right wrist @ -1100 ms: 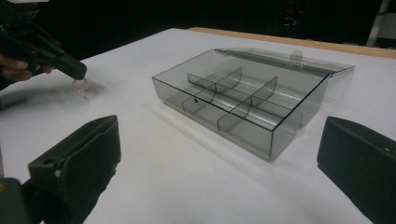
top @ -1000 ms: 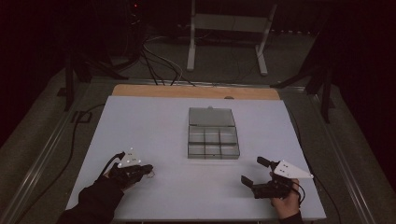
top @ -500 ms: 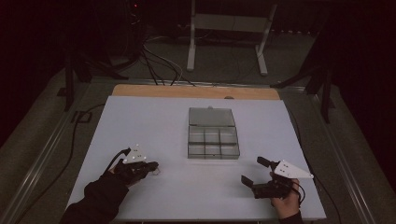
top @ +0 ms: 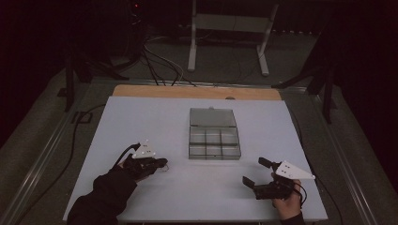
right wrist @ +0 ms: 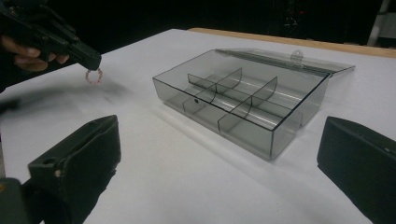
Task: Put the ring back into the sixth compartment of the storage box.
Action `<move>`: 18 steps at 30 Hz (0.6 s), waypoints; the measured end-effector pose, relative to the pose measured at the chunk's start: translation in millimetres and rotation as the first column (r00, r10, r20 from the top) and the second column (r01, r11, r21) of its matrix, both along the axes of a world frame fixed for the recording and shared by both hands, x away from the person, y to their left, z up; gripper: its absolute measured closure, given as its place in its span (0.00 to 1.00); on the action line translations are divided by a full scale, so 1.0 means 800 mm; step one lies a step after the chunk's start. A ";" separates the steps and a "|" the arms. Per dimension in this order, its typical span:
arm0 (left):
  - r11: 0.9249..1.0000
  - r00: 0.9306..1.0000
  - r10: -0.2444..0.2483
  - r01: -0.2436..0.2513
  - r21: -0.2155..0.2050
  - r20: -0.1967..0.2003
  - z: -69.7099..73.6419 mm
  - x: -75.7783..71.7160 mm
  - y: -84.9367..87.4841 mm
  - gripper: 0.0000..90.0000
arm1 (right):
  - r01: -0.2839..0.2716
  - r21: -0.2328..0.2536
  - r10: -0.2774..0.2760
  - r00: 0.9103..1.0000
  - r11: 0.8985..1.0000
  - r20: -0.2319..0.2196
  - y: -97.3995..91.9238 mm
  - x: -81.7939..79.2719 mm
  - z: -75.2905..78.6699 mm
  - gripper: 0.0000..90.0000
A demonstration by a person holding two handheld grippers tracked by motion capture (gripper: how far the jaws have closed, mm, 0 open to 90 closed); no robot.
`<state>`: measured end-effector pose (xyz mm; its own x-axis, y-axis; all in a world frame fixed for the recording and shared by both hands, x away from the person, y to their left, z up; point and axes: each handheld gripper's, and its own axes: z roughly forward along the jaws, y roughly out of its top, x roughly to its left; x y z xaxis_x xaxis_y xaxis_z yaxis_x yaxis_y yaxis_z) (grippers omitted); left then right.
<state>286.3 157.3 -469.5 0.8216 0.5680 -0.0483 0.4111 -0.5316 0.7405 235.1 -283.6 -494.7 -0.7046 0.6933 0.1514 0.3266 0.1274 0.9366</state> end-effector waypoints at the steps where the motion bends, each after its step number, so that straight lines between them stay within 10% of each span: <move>1: 1.000 1.000 -0.005 0.005 -0.003 -0.002 0.001 0.001 -0.002 1.00 | 0.000 0.000 0.000 1.000 1.000 0.000 0.000 0.000 0.000 0.00; 18: 0.999 0.999 -0.042 0.042 -0.027 0.014 0.019 0.019 -0.022 1.00 | -0.001 0.004 0.001 1.000 1.000 -0.002 0.000 0.000 0.000 0.00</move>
